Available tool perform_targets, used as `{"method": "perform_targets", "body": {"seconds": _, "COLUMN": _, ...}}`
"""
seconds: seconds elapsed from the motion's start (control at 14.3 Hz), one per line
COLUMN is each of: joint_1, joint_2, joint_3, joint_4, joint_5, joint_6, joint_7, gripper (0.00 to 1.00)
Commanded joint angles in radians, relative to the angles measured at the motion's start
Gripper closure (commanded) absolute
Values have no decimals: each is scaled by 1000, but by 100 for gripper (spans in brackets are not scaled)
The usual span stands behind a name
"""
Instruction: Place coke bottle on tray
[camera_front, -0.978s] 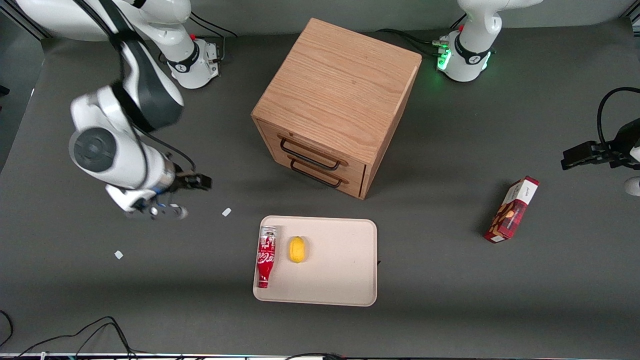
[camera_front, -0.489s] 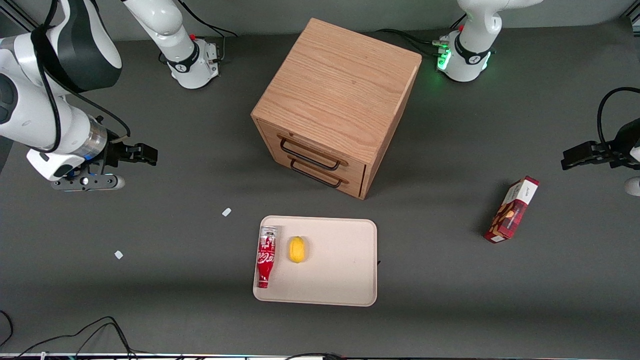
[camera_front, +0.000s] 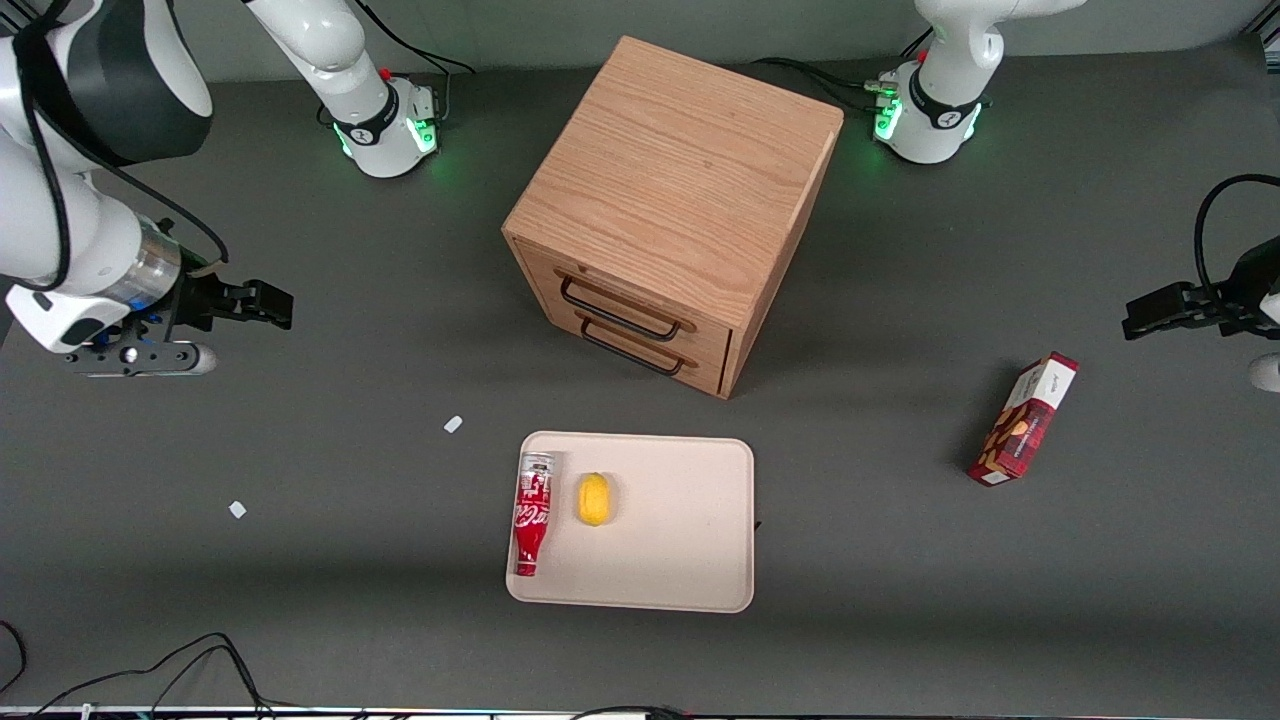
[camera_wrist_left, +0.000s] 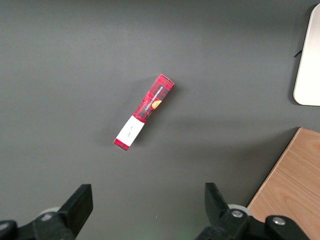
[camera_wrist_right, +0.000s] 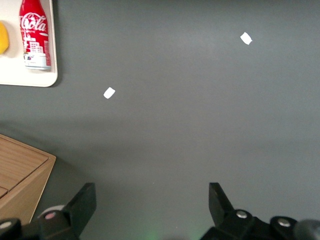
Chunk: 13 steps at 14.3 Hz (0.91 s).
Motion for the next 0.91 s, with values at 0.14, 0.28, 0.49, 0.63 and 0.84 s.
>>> {"method": "perform_targets", "body": {"seconds": 0.14, "joint_1": 435, "joint_2": -12, "joint_3": -463, "joint_4": 118, "joint_5": 90, "joint_6": -112, "joint_7": -36, "gripper": 0}}
{"method": "perform_targets", "body": {"seconds": 0.28, "joint_1": 601, "joint_2": -35, "joint_3": -637, "joint_4": 115, "joint_5": 106, "joint_6": -115, "joint_7": -51, "gripper": 0}}
{"method": "perform_targets", "body": {"seconds": 0.49, "joint_1": 934, "joint_2": -70, "joint_3": -1000, "joint_4": 104, "joint_5": 161, "joint_6": -135, "joint_7": -61, "gripper": 0}}
{"method": "perform_targets", "body": {"seconds": 0.63, "joint_1": 941, "joint_2": -114, "joint_3": -1029, "joint_4": 65, "joint_5": 179, "joint_6": -128, "joint_7": -116, "gripper": 0}}
{"method": "perform_targets", "body": {"seconds": 0.84, "joint_1": 901, "joint_2": -218, "joint_3": -1006, "joint_4": -64, "joint_5": 192, "joint_6": -69, "joint_7": -125, "gripper": 0}}
